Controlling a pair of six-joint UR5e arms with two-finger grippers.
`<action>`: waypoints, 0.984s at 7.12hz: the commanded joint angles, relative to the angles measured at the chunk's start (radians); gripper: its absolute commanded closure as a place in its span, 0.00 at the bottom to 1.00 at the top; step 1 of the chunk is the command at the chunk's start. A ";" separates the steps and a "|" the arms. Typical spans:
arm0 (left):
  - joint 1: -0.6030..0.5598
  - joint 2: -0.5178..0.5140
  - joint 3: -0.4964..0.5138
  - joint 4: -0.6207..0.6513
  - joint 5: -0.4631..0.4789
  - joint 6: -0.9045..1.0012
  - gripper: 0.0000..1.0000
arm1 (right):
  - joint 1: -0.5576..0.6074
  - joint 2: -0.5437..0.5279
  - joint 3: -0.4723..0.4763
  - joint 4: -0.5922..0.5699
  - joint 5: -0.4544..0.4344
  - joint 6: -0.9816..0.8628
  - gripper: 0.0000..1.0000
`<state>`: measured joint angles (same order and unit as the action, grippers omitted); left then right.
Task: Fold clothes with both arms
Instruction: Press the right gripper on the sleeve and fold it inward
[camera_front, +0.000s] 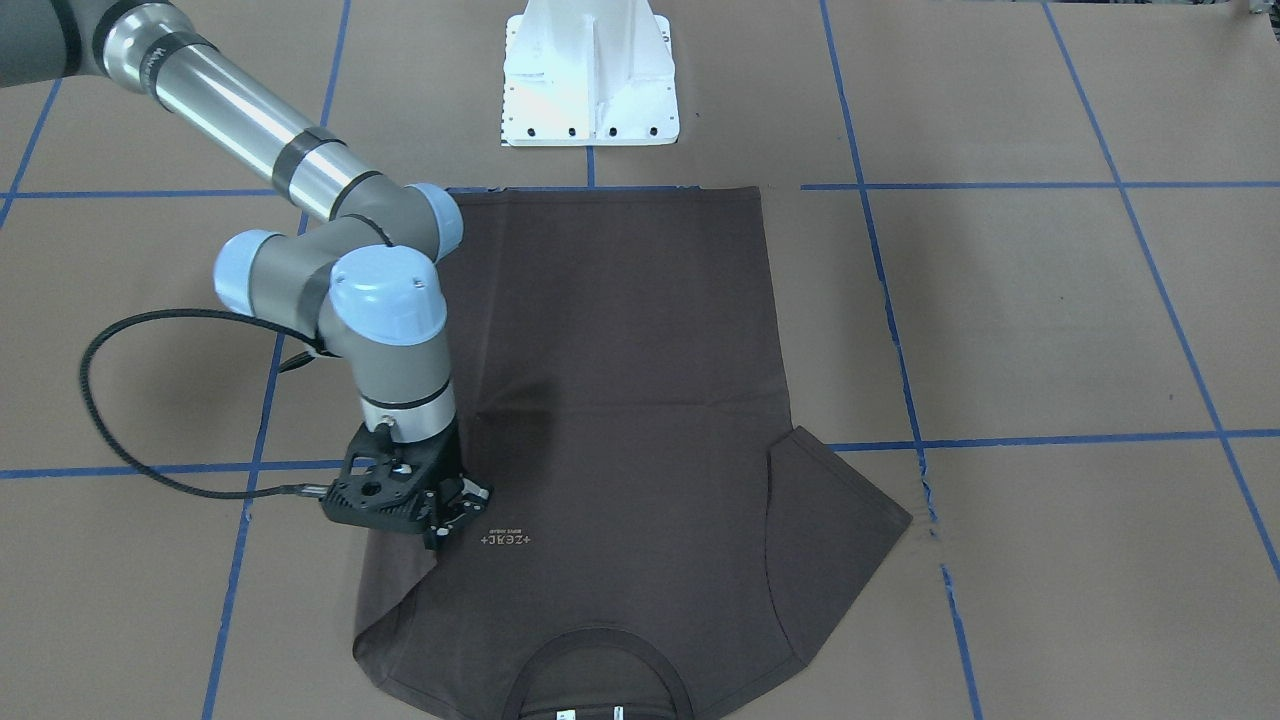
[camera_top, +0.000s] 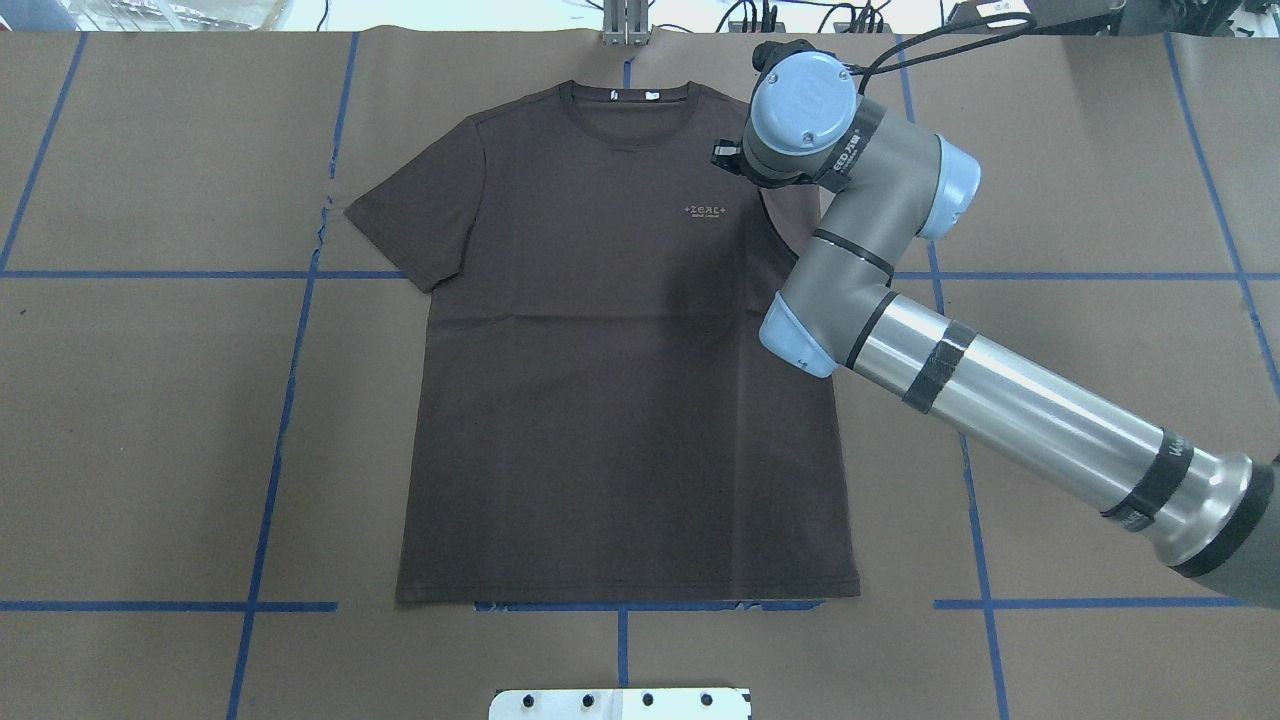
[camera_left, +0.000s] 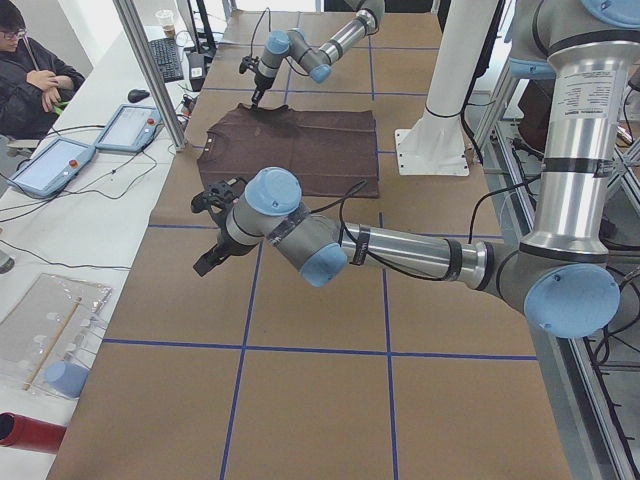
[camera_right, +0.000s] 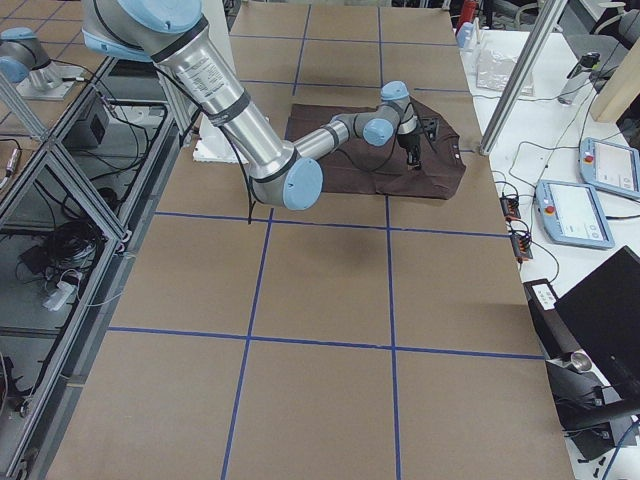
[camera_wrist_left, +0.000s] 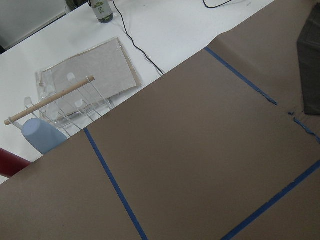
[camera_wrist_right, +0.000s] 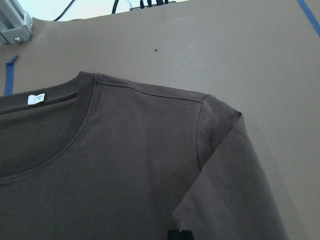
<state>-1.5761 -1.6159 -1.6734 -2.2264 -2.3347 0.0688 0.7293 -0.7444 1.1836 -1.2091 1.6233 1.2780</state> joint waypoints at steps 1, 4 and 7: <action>-0.001 0.001 0.000 0.001 0.000 0.000 0.00 | -0.025 0.023 -0.028 -0.003 -0.034 0.012 1.00; 0.001 0.001 -0.002 0.001 0.000 -0.006 0.00 | -0.025 0.028 -0.027 -0.001 -0.049 -0.028 0.00; 0.112 -0.016 0.009 -0.133 0.006 -0.091 0.00 | 0.166 0.013 0.077 -0.117 0.272 -0.249 0.00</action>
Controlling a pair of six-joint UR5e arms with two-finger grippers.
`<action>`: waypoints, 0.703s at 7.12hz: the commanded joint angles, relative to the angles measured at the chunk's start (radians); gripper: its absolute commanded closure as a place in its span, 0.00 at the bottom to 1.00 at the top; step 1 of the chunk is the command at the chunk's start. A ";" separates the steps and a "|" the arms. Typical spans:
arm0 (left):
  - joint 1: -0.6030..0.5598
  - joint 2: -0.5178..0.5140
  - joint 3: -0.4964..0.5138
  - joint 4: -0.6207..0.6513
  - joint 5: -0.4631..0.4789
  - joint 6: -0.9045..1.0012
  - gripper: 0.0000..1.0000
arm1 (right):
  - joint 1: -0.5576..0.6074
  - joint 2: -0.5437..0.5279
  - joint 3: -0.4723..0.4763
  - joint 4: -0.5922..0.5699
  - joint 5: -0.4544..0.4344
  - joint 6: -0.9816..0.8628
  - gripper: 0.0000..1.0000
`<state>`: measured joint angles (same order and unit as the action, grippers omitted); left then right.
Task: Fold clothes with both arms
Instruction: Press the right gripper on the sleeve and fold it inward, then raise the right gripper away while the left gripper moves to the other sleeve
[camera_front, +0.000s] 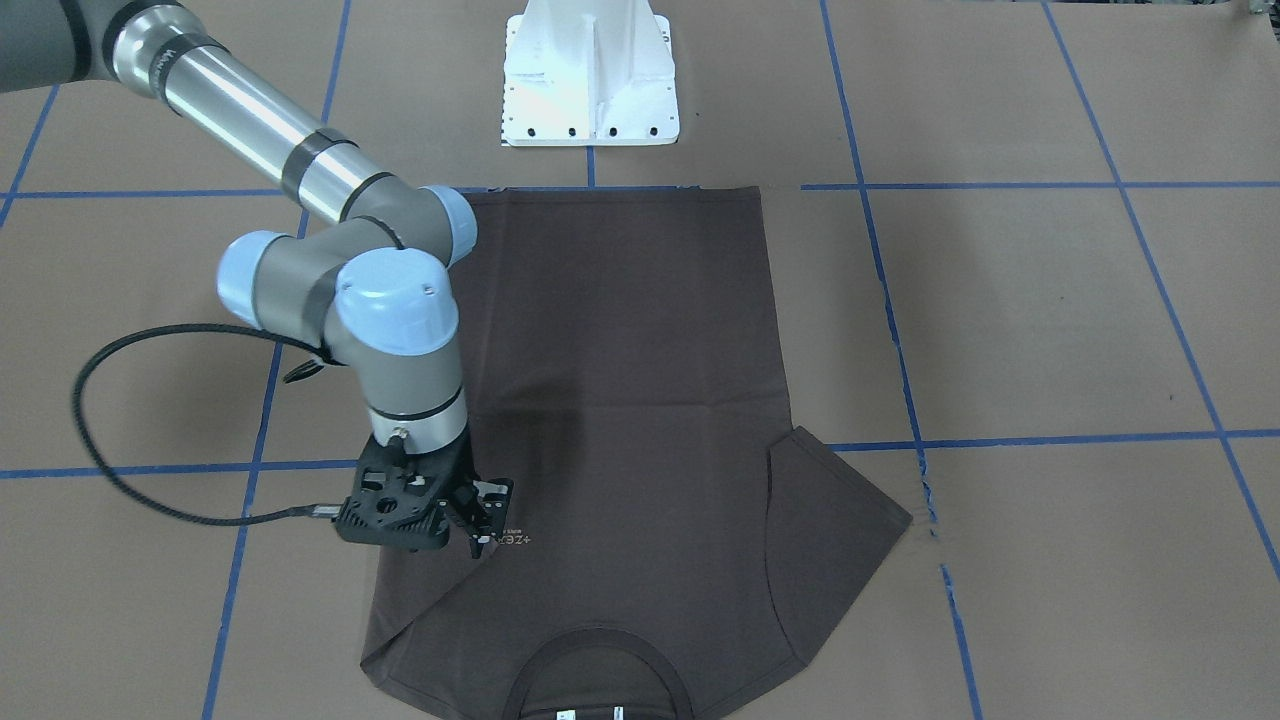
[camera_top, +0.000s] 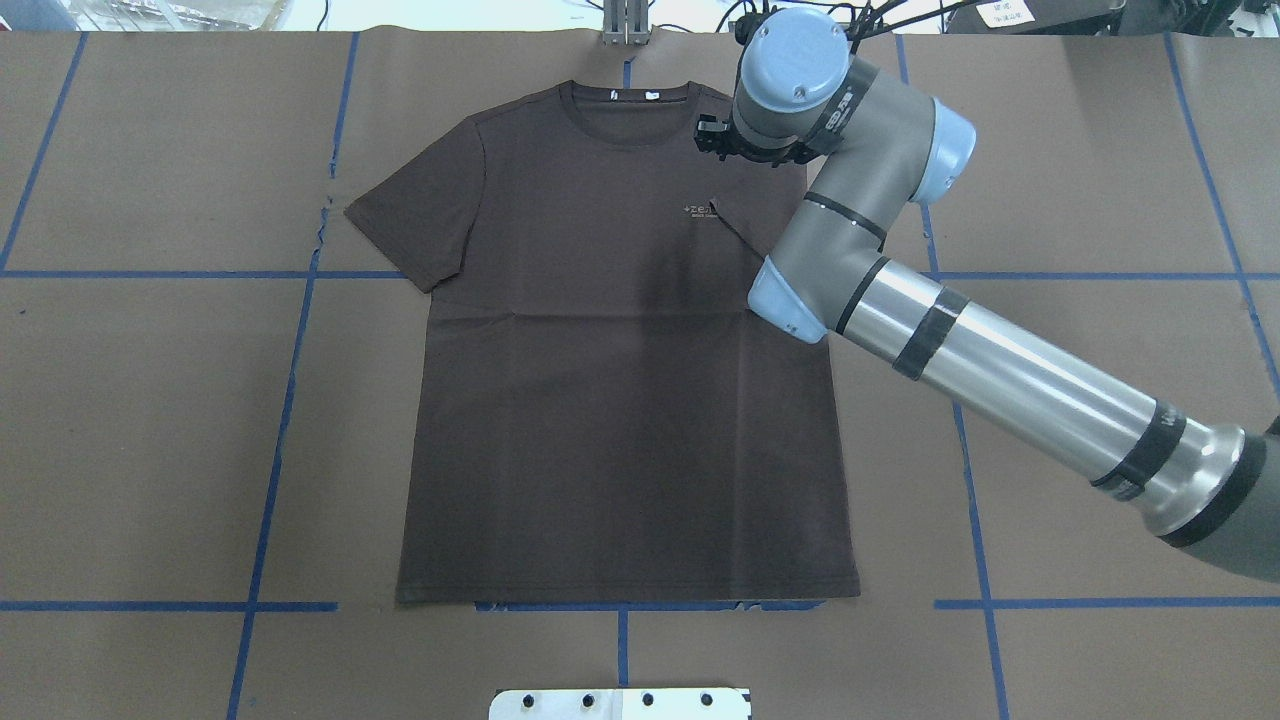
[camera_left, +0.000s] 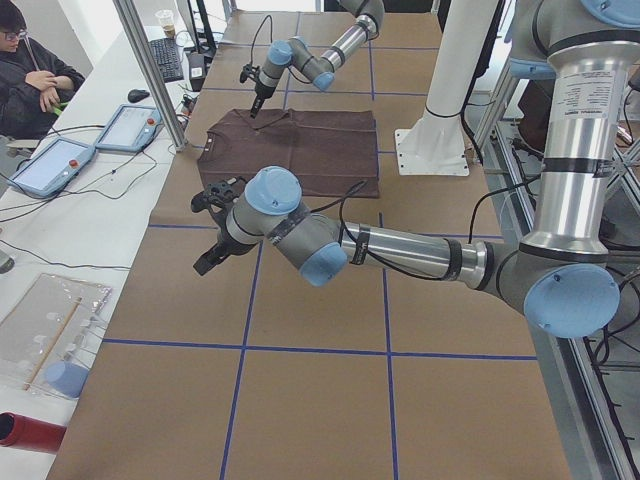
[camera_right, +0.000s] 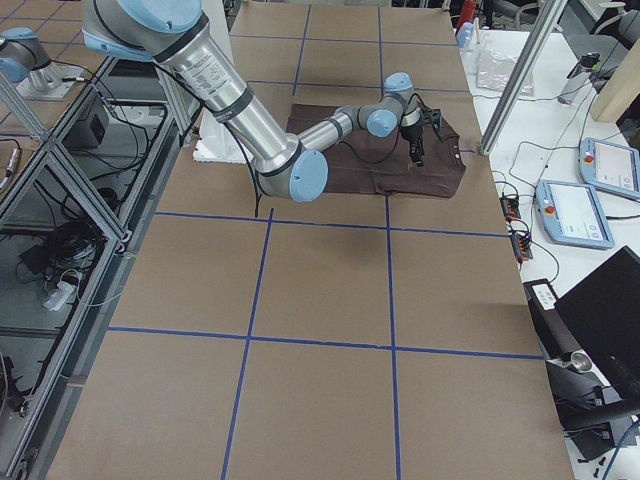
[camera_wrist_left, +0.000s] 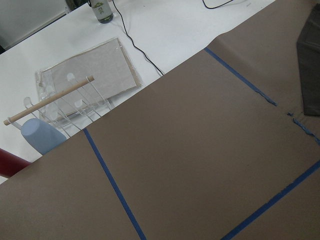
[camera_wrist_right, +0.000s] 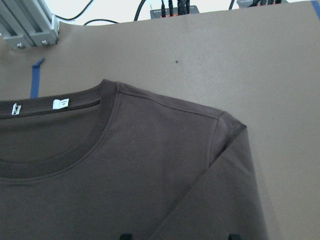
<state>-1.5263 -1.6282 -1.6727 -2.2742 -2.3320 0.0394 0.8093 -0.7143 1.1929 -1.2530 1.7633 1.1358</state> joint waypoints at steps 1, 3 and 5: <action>0.142 -0.021 0.027 -0.100 0.013 -0.228 0.00 | 0.155 -0.071 0.170 -0.160 0.204 -0.214 0.00; 0.278 -0.091 0.030 -0.119 0.141 -0.564 0.00 | 0.325 -0.250 0.311 -0.190 0.382 -0.475 0.00; 0.465 -0.200 0.103 -0.128 0.349 -0.885 0.12 | 0.472 -0.370 0.327 -0.186 0.503 -0.727 0.00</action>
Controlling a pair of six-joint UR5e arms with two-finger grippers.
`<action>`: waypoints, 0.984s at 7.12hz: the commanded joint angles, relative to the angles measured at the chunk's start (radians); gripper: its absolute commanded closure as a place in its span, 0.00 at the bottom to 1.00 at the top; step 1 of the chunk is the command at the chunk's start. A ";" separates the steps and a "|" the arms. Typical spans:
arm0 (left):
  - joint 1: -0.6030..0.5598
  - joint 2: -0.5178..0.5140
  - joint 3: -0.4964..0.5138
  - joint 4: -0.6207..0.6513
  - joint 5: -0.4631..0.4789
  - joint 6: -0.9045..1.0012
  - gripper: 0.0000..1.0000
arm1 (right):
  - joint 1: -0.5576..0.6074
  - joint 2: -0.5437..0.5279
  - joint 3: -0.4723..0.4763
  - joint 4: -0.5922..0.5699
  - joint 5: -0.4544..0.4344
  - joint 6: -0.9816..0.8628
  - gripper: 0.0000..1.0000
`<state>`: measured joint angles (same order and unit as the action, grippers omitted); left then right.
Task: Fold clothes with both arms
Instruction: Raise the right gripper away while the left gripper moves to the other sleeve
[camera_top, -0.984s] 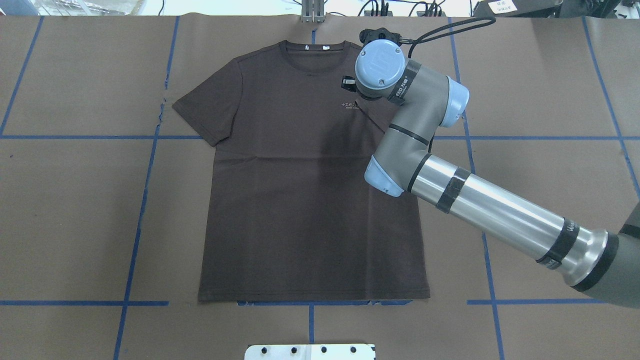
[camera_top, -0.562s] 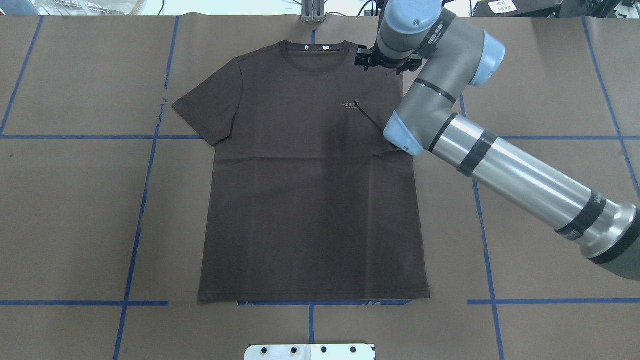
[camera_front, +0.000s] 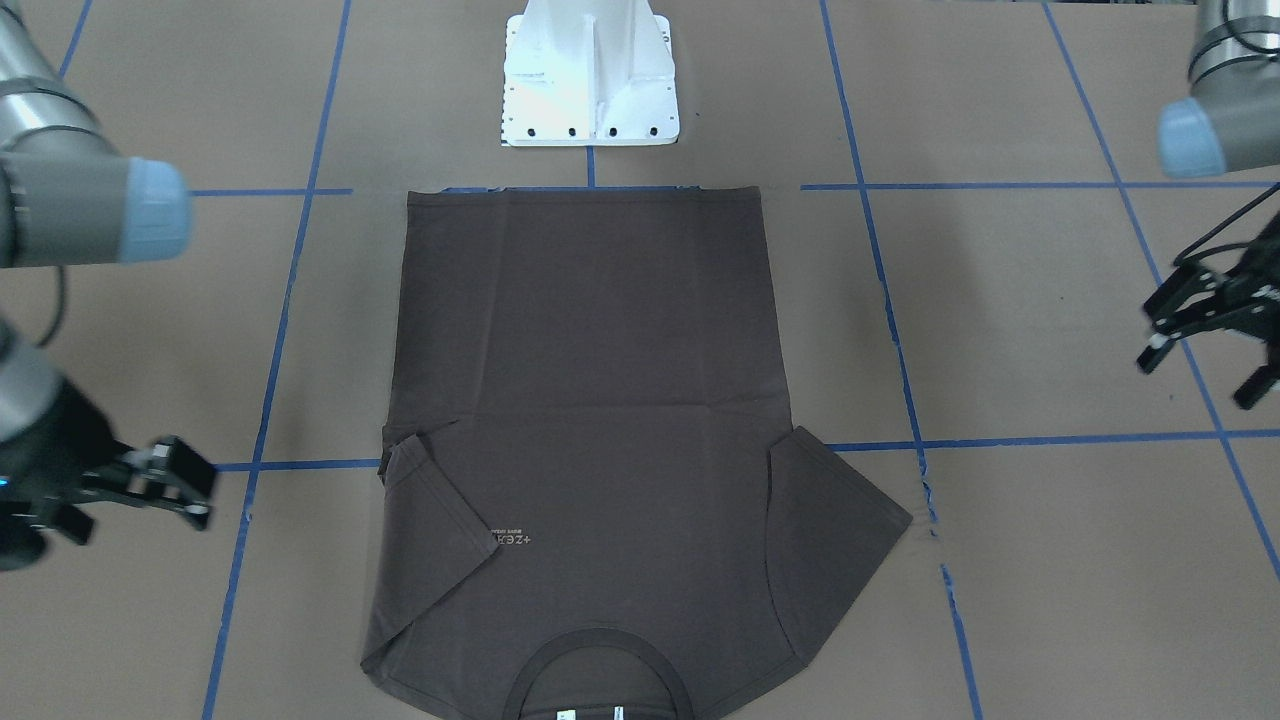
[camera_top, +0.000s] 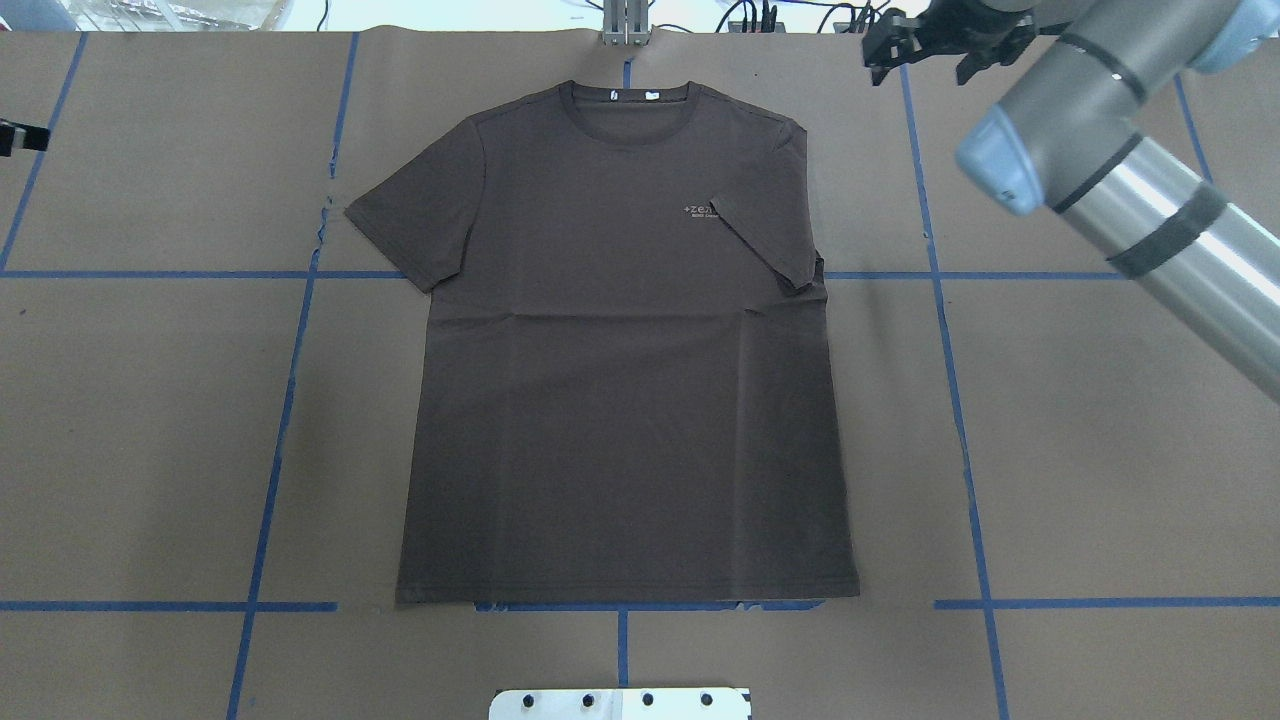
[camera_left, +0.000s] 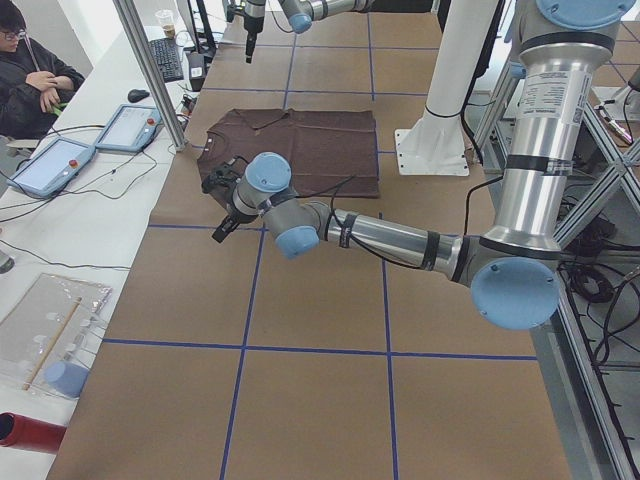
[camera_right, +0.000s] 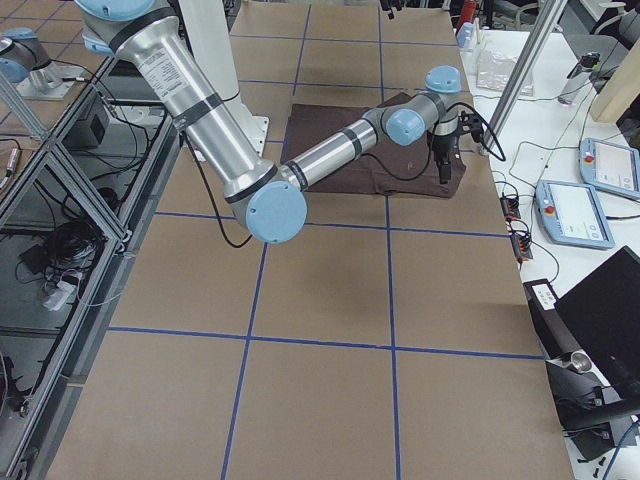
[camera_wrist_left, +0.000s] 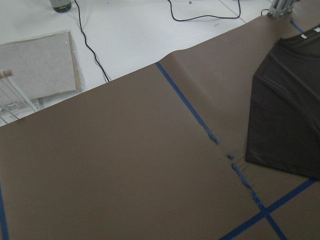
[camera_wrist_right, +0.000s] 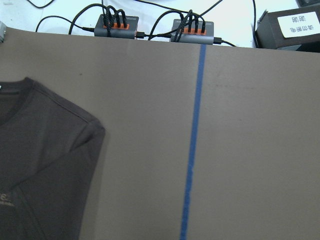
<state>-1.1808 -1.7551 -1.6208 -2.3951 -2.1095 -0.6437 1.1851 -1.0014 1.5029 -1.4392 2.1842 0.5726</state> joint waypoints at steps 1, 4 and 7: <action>0.188 -0.140 0.129 -0.009 0.191 -0.277 0.26 | 0.161 -0.135 0.016 0.002 0.127 -0.281 0.00; 0.298 -0.266 0.361 -0.120 0.333 -0.375 0.37 | 0.206 -0.180 0.011 0.006 0.155 -0.353 0.00; 0.340 -0.316 0.444 -0.118 0.397 -0.402 0.37 | 0.208 -0.184 0.011 0.008 0.152 -0.355 0.00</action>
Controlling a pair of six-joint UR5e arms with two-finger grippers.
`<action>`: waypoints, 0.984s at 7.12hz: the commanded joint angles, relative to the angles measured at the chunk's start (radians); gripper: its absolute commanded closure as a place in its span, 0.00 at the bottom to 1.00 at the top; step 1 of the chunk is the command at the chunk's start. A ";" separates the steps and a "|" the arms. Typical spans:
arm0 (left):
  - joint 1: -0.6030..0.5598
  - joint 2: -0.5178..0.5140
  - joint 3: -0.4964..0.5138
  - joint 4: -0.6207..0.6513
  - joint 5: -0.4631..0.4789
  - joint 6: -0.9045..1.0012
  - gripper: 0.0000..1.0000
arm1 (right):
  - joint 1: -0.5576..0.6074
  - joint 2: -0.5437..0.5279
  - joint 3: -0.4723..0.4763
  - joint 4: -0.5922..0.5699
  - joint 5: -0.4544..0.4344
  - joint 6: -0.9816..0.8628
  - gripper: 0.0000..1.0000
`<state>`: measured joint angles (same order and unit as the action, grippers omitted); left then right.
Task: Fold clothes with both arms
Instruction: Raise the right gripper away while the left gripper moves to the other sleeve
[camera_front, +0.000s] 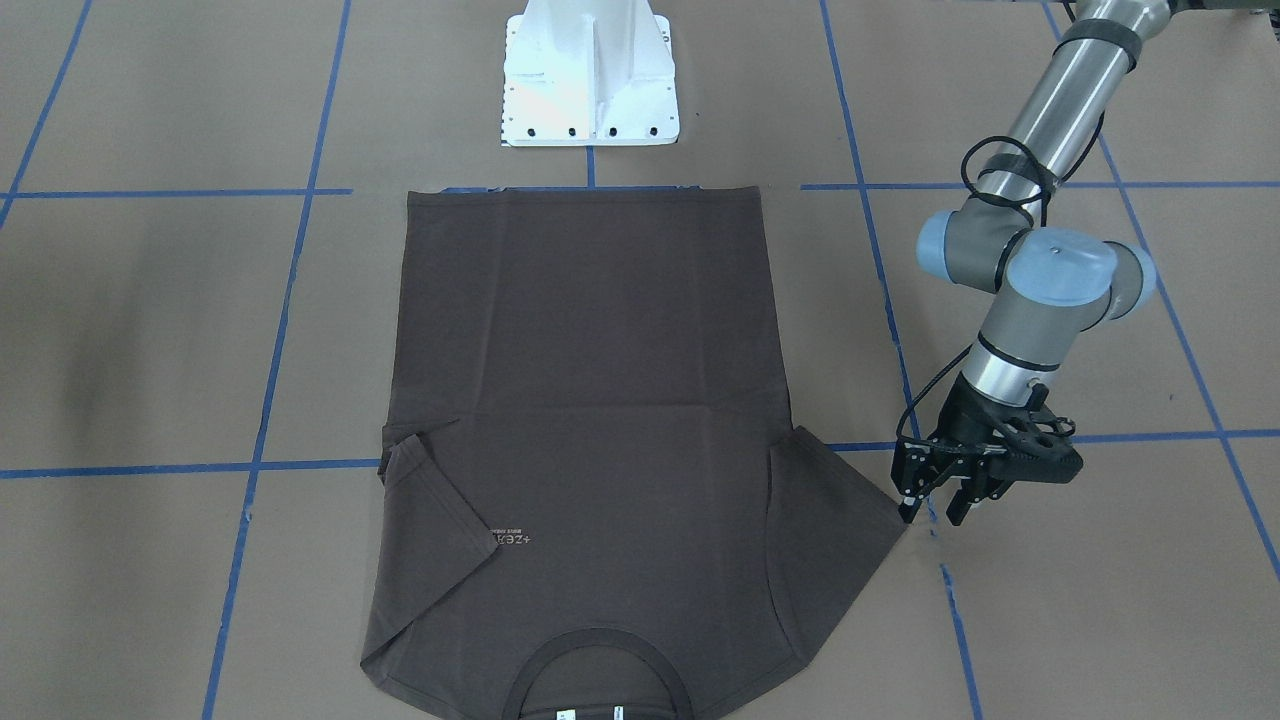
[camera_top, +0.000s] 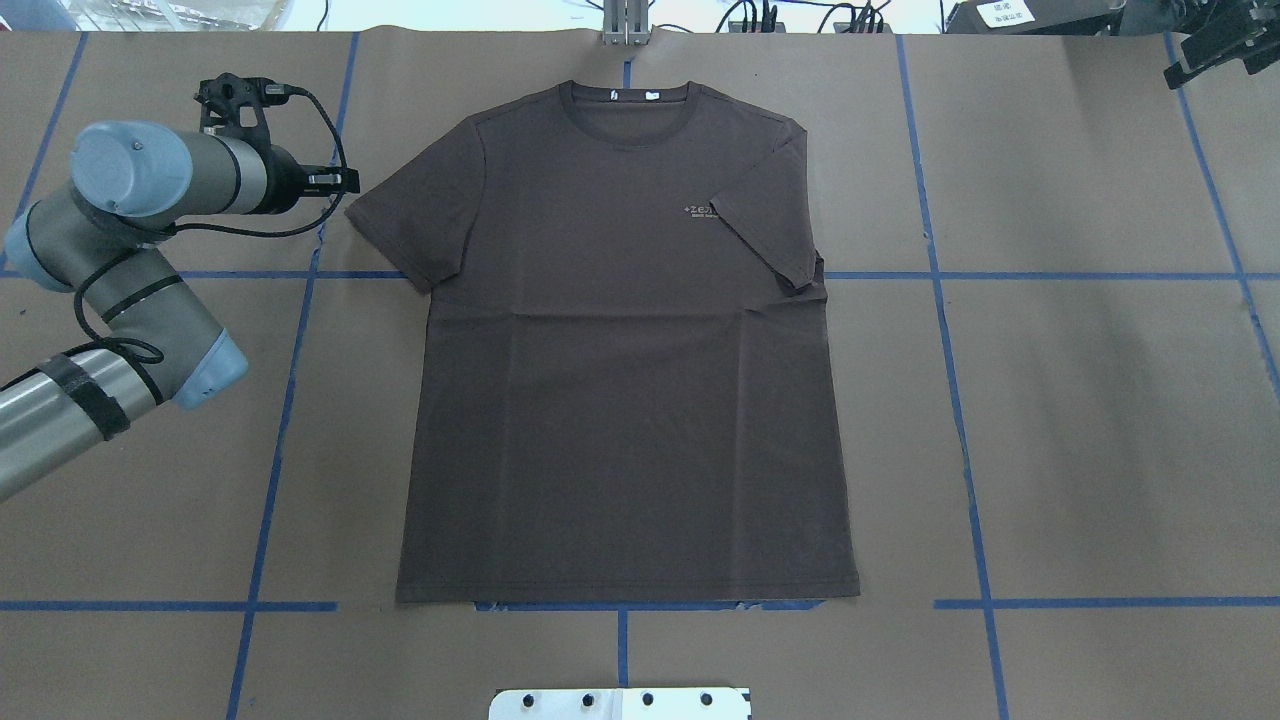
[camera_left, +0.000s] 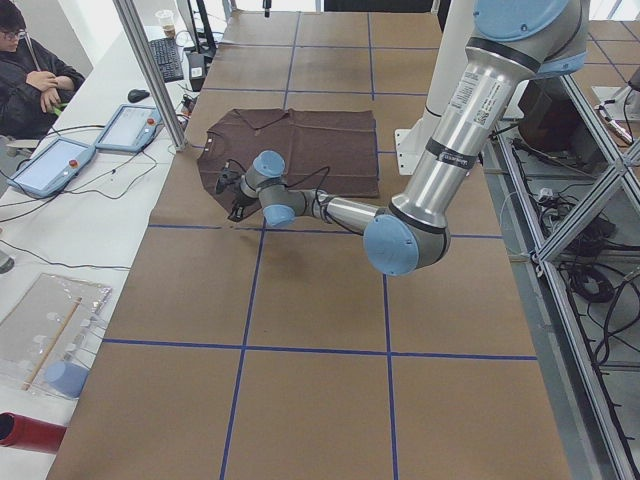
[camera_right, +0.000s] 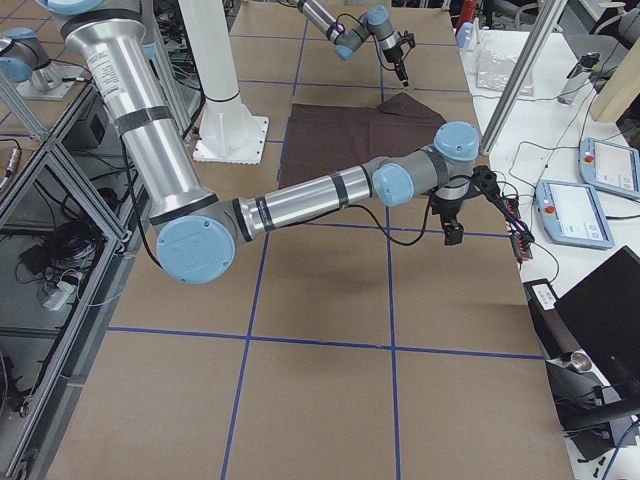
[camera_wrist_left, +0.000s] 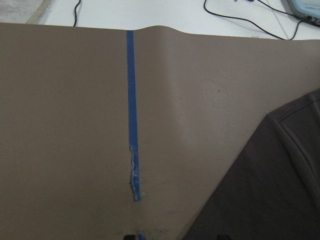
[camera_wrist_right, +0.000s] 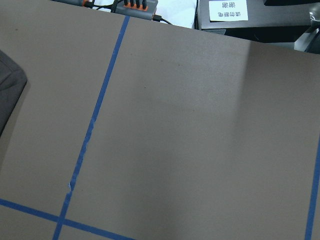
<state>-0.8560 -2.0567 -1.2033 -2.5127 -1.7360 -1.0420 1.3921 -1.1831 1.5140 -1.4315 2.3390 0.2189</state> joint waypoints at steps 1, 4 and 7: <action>0.020 -0.022 0.046 0.002 0.035 -0.003 0.37 | 0.001 -0.006 0.000 0.000 -0.001 -0.001 0.00; 0.035 -0.030 0.056 0.005 0.036 -0.001 0.39 | 0.001 -0.007 -0.001 0.000 -0.006 -0.001 0.00; 0.041 -0.030 0.056 0.003 0.038 0.002 0.39 | 0.001 -0.013 -0.001 0.002 -0.007 -0.001 0.00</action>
<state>-0.8157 -2.0858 -1.1475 -2.5094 -1.6987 -1.0408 1.3929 -1.1934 1.5125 -1.4308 2.3320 0.2178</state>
